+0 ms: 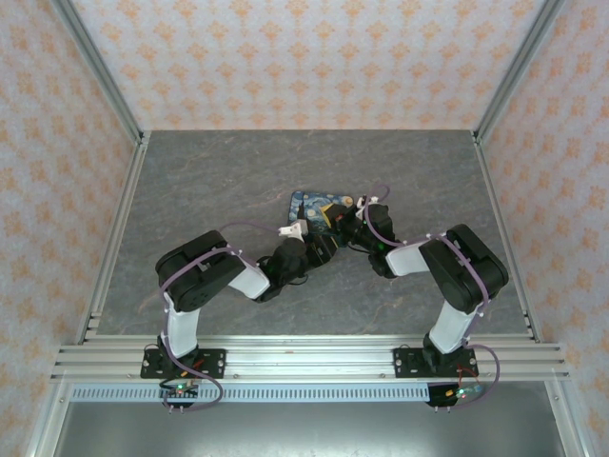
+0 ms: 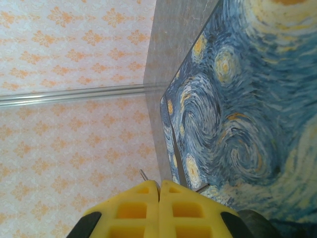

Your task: Unlock the padlock with the key

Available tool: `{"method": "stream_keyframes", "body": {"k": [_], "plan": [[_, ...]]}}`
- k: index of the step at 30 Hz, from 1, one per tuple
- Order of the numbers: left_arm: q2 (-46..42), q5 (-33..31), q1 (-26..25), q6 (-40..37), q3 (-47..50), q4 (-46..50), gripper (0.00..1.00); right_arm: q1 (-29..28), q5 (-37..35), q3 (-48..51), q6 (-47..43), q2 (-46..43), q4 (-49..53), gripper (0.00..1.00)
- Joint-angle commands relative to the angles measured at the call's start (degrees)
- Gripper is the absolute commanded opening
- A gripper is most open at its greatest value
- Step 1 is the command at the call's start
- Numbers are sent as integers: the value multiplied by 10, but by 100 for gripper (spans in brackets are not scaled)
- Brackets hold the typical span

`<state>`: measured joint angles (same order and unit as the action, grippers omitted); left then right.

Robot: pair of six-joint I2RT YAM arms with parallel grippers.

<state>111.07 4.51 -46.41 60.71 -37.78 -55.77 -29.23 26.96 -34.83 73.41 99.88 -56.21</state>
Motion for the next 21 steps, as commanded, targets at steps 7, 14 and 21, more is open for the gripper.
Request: {"method": "stream_keyframes", "body": {"k": [7,14,21], "plan": [[20,-44,-3,19,-2,-5,45,-4,-5,17,7,16,15,0],[24,-57,-3,29,2,-4,35,-4,-5,17,7,17,14,0],[19,-60,-6,29,3,-2,28,-4,-5,16,8,17,14,0]]}}
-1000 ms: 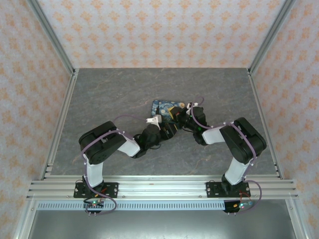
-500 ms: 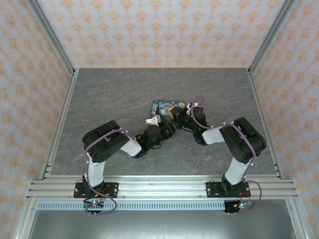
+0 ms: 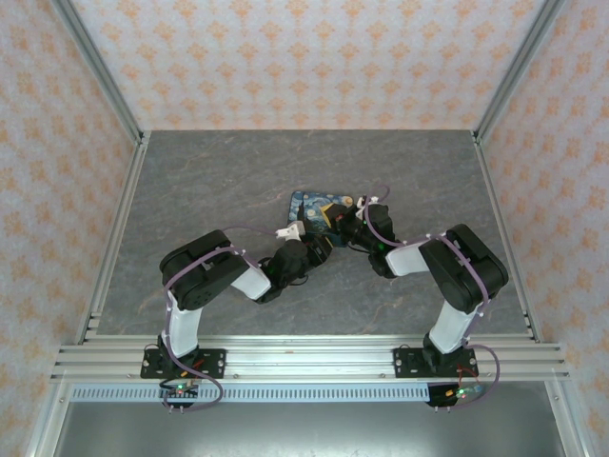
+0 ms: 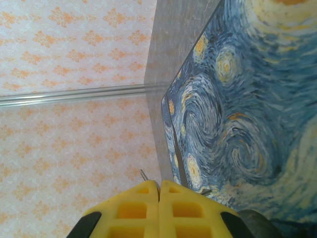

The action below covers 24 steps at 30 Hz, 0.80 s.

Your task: Unlock the padlock with the key

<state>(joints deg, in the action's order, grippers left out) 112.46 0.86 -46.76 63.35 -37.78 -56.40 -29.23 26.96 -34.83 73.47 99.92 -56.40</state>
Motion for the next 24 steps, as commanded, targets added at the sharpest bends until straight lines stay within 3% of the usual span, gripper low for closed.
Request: {"method": "stream_keyframes", "body": {"k": [1,9,14,24], "plan": [[5,-24,-3,3,2,4,26,-4,-5,16,7,17,16,0],[1,-22,-4,4,0,5,13,-4,-6,16,7,19,16,0],[-7,-17,-4,10,1,5,0,-4,-6,14,7,20,16,0],[-79,-2,-4,21,9,74,0,-4,-6,14,7,20,17,0]]}}
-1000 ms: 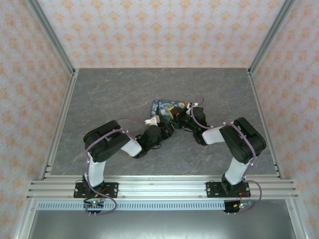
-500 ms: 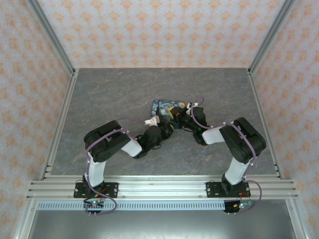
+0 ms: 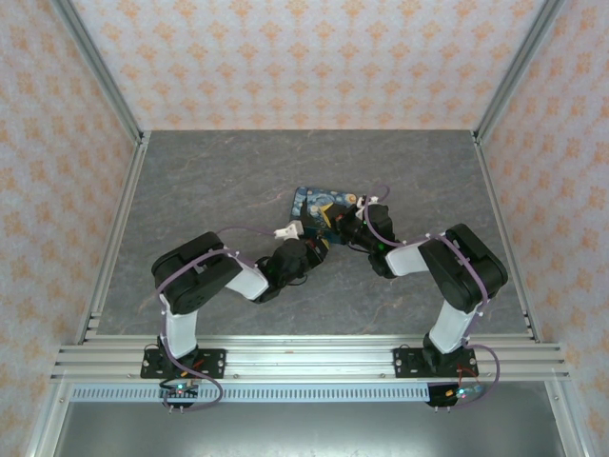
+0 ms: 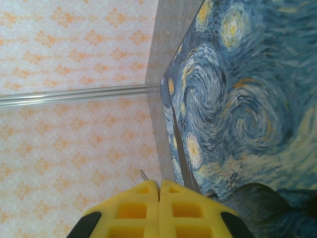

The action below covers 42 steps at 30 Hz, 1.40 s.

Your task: Unlock the padlock with the key

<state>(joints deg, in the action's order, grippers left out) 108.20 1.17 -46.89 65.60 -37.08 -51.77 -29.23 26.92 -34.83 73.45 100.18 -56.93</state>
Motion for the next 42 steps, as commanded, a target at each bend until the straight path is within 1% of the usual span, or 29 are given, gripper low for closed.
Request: {"method": "stream_keyframes", "body": {"k": [1,5,17,18,19,21,24,32,37,42], "plan": [[-39,-6,-3,-5,3,32,0,-4,-6,14,7,19,22,0],[-38,-11,-2,-7,0,44,0,-5,-6,16,8,21,21,0],[9,-11,-2,-10,-31,46,0,-4,-5,12,9,22,22,0],[8,-12,-2,-10,-32,49,1,-4,-5,12,9,21,22,0],[26,-13,-2,-11,-33,46,5,-4,-5,12,9,22,22,0],[34,-17,-2,-8,-35,41,13,-4,-5,12,9,22,23,0],[46,-18,-2,-7,-39,30,17,-4,-4,11,9,22,22,0],[61,-30,-2,-5,-44,11,19,-4,-4,13,9,21,23,0],[67,-44,-2,4,-35,-26,21,-4,-4,14,8,21,22,0],[66,-57,-2,8,-35,-29,23,-4,-3,14,8,21,22,0]]}}
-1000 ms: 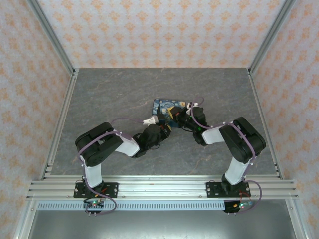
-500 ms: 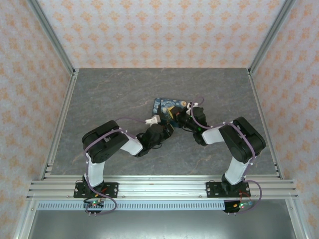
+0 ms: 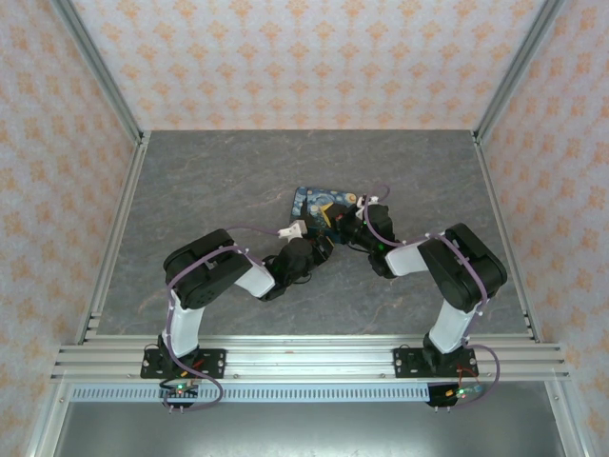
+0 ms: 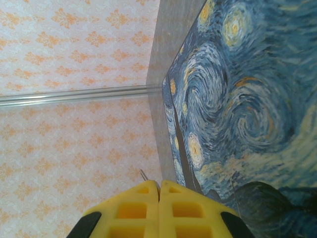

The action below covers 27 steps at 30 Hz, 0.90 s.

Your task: Unlock the padlock with the key

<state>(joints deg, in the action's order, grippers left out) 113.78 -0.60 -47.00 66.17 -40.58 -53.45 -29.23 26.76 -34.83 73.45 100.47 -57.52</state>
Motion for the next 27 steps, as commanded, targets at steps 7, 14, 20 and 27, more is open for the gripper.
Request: {"method": "stream_keyframes", "body": {"k": [7,14,20,27], "plan": [[12,-53,0,7,1,-7,23,-4,-2,14,8,19,29,0],[21,-60,1,12,-7,-5,18,-4,-2,14,8,19,29,0],[27,-67,2,17,-10,-7,7,-4,-1,14,7,22,31,0],[10,-44,9,27,-2,2,0,-2,7,7,-3,-8,57,0]]}}
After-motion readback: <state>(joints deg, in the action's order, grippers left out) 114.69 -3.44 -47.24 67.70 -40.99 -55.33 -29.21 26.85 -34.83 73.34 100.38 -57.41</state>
